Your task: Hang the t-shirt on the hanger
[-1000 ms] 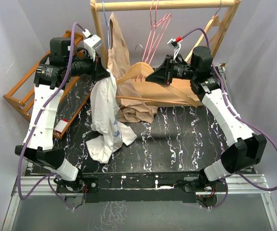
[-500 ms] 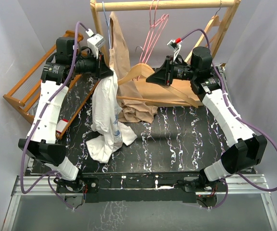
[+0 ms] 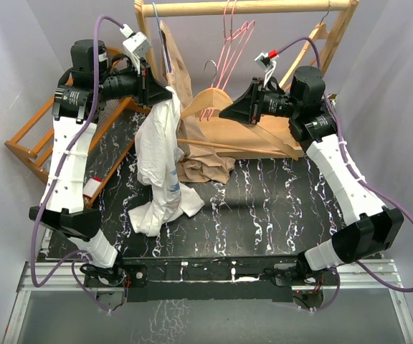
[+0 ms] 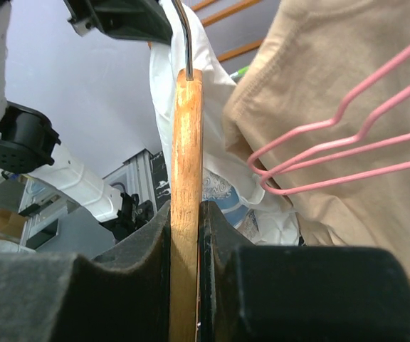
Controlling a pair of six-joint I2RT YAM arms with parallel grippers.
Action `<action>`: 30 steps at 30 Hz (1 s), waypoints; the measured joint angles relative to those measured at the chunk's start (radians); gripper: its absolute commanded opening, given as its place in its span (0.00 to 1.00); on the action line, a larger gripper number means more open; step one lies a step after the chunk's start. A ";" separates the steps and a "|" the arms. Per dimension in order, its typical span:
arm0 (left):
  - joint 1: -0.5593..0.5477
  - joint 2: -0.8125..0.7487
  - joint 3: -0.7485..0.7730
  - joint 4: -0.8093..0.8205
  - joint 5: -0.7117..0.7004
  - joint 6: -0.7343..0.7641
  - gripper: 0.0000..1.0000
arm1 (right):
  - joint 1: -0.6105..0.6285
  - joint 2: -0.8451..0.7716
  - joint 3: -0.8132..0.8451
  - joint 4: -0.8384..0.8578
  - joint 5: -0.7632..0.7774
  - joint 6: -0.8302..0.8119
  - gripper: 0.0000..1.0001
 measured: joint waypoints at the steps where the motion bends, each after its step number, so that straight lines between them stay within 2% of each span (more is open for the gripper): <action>1: 0.000 -0.005 0.000 -0.001 0.008 -0.001 0.00 | 0.000 0.000 0.018 -0.009 0.000 0.004 0.08; 7: 0.000 -0.084 -0.029 -0.024 0.029 0.003 0.00 | 0.000 -0.030 0.081 -0.019 0.000 0.026 0.08; 15: 0.000 -0.168 0.012 -0.095 0.037 0.039 0.00 | 0.000 -0.118 0.013 0.048 -0.019 0.088 0.08; 25: 0.000 -0.128 0.018 -0.037 0.109 -0.031 0.00 | 0.000 -0.132 -0.091 0.110 -0.029 0.111 0.08; 30: -0.002 -0.055 0.066 0.021 0.163 -0.090 0.00 | 0.000 -0.128 -0.093 0.162 -0.031 0.125 0.08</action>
